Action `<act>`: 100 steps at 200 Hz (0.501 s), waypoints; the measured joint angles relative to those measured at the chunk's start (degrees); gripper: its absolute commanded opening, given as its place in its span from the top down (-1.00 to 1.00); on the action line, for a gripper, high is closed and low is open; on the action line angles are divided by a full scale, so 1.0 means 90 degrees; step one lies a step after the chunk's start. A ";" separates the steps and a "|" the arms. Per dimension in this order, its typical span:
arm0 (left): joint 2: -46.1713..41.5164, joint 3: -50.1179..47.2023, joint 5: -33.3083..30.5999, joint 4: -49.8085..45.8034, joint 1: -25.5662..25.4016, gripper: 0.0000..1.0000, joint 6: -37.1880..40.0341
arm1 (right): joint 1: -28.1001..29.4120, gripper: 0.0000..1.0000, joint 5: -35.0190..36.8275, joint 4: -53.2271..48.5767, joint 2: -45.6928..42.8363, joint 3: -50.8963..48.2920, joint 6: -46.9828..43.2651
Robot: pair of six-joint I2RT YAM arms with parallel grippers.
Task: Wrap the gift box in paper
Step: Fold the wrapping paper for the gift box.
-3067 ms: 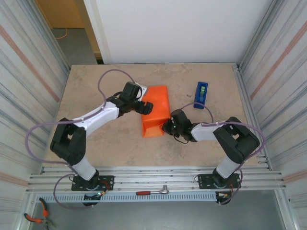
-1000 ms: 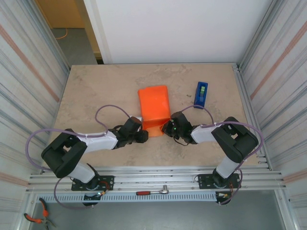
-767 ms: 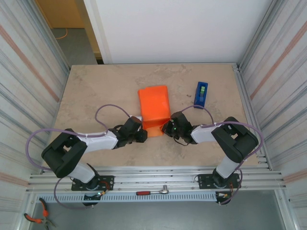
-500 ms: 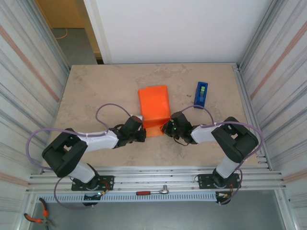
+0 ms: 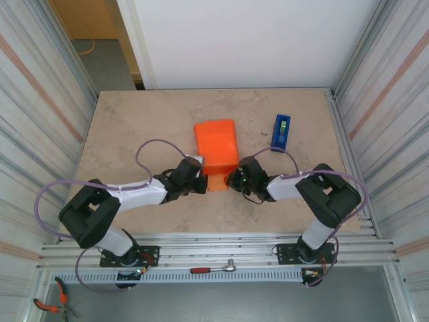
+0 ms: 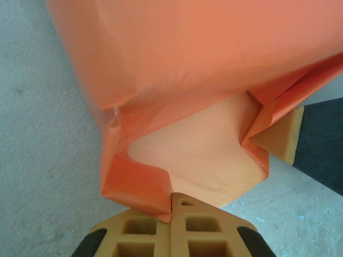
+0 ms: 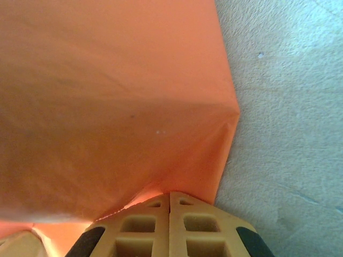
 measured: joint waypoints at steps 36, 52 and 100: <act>0.0199 0.0002 0.0053 0.0340 0.0000 0.99 -0.0248 | 0.0000 1.00 0.0000 0.0002 0.0000 0.0000 0.0000; 0.0323 -0.0022 0.0085 0.0624 0.0000 0.78 -0.0372 | 0.0000 1.00 0.0002 0.0002 0.0000 0.0000 0.0000; 0.0680 -0.0112 0.0194 0.1537 -0.0056 0.12 -0.0522 | 0.0000 1.00 0.0000 0.0000 0.0000 0.0000 -0.0002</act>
